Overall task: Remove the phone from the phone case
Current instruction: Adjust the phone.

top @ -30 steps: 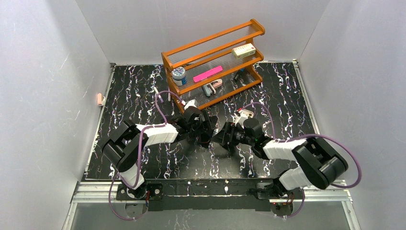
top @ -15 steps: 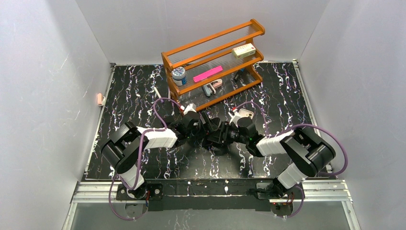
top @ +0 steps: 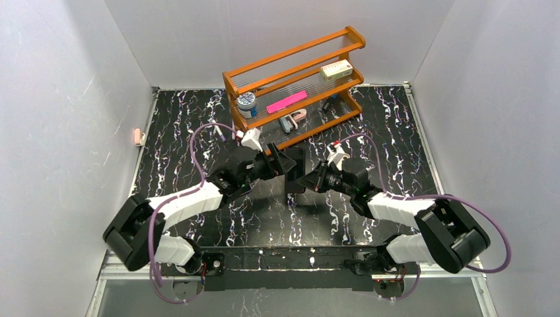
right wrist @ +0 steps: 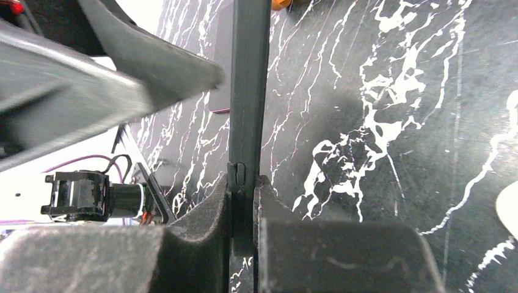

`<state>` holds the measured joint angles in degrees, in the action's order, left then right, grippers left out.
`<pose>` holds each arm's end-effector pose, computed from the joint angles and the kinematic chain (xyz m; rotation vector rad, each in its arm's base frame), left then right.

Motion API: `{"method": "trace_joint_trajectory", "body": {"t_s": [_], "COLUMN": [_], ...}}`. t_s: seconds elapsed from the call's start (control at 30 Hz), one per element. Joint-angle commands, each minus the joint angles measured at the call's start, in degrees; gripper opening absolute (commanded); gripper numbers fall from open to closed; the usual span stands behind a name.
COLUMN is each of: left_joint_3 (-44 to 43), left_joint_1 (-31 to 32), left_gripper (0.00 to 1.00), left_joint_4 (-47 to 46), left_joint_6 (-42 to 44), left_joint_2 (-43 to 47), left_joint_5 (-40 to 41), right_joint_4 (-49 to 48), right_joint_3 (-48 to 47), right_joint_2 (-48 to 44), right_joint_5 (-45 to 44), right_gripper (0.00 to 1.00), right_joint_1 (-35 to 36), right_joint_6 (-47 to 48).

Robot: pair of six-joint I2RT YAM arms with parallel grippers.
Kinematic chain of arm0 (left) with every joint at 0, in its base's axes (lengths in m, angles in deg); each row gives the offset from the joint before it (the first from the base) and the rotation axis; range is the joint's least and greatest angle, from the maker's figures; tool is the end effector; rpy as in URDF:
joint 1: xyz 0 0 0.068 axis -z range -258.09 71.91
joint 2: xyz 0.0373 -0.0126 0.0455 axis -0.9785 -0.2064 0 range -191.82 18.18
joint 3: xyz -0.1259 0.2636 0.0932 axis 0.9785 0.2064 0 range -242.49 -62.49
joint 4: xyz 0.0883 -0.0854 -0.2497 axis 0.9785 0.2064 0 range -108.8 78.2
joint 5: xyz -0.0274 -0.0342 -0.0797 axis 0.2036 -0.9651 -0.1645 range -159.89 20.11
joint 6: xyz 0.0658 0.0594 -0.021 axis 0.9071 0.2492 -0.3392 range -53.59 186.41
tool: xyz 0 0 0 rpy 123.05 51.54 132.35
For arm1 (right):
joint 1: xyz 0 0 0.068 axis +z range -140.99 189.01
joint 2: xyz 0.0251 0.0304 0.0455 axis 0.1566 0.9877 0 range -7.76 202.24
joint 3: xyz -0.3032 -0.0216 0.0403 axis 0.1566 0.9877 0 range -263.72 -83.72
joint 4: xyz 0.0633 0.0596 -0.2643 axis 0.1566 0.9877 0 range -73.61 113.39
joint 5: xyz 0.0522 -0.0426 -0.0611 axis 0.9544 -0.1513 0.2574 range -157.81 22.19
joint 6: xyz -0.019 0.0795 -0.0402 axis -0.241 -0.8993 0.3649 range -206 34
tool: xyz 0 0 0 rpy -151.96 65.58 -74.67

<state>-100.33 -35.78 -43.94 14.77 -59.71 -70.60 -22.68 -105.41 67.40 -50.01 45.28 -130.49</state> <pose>0.2564 -0.2347 0.2424 -0.1528 1.9885 -1.1293 0.2231 0.1947 0.1892 -0.0987 2.0035 1.2385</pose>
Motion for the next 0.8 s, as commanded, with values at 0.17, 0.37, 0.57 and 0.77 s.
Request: {"method": "trace_joint_trajectory", "body": {"t_s": [0.17,0.37,0.57,0.77], "left_joint_3": [0.14,0.31,1.34,1.46], "left_joint_1": [-3.47,-4.42,-7.01,-9.4], "left_gripper": [0.98,0.98,0.94,0.84], "left_joint_4": [1.54,3.01,-5.75,-12.47], "left_joint_6": [12.02,16.86,12.7,6.69], "left_joint_2": [13.41,17.0,14.61,12.58], "left_joint_5": [-5.88,-10.64,-21.73,-30.33], "right_joint_4": [-6.11,-10.25,-12.86,-15.76], "right_joint_3": [-0.84,-2.99,-5.22,-7.09], "right_joint_2": [-6.83,-6.56,-6.07,-5.77], "right_joint_5": [15.36,23.95,29.91,33.62], "right_gripper": [0.01,0.01,0.01,0.01], "right_joint_1": [-6.1,-8.32,-8.95,-9.44], "right_joint_6": [0.82,-1.24,-1.8,-3.39]}}
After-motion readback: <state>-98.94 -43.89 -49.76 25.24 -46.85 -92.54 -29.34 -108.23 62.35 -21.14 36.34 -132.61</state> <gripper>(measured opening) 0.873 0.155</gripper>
